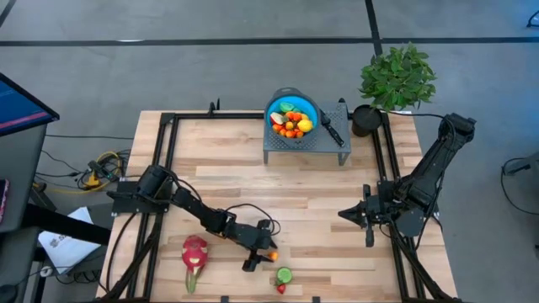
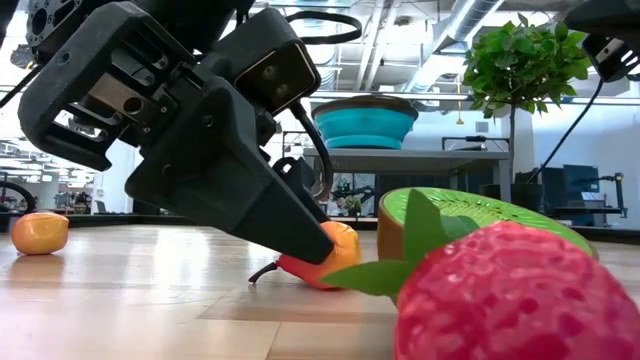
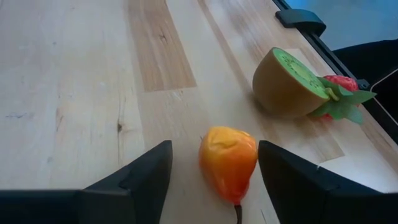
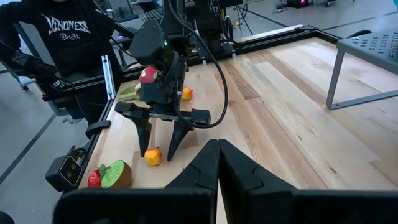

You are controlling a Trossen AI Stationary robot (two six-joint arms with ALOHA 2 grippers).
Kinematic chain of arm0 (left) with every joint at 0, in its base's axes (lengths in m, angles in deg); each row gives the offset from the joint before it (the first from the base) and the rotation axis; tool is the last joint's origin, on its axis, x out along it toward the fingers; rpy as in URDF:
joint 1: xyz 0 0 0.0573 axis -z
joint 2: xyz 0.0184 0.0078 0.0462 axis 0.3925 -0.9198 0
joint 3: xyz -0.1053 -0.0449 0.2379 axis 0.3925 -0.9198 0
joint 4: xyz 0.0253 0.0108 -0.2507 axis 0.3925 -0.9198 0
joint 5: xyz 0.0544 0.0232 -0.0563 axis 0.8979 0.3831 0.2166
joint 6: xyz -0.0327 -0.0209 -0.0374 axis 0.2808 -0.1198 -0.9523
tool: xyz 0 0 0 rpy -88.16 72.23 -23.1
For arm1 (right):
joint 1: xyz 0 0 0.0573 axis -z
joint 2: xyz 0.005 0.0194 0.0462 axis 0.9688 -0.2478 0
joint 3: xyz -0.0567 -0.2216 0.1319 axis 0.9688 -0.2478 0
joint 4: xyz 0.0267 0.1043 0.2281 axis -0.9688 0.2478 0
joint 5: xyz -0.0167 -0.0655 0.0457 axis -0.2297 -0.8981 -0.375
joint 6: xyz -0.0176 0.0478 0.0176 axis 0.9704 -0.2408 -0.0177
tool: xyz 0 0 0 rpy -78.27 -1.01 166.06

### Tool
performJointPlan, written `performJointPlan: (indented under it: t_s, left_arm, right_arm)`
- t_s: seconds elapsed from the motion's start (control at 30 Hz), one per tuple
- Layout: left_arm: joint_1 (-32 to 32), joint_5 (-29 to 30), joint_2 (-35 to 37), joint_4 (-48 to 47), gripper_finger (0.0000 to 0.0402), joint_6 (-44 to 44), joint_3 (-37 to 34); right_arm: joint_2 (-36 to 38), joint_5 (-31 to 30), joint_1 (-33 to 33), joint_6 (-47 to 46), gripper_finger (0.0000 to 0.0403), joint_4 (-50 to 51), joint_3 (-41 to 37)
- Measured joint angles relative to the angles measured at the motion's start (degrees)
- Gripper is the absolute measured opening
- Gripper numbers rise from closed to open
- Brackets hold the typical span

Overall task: Pick & Place Fruit
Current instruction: Put the right yellow pear into the strainer bowl

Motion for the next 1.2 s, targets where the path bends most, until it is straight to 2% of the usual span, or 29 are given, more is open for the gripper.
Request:
performJointPlan:
  t_s: [0.37, 0.5, 0.97, 1.2]
  left_arm:
    - [0.0, -0.1, 0.0, 0.1, 0.0138, -0.3, 0.0]
    - [0.0, -0.1, 0.0, 0.1, 0.0115, -0.6, 0.0]
    - [-0.1, -0.1, 0.0, 5.1, 0.0115, -0.7, 0.0]
    - [-2.5, -0.3, 0.0, 7.4, 0.0116, -7.8, 0.0]
  right_arm:
    - [0.0, 0.0, 0.0, 0.0, 0.0000, 0.0, 0.0]
    - [0.0, 0.0, 0.0, -0.1, 0.0000, 0.0, 0.0]
    - [0.0, 0.0, 0.0, 0.0, 0.0000, 0.1, 0.0]
    - [0.0, 0.0, 0.0, 0.0, 0.0000, 0.2, 0.0]
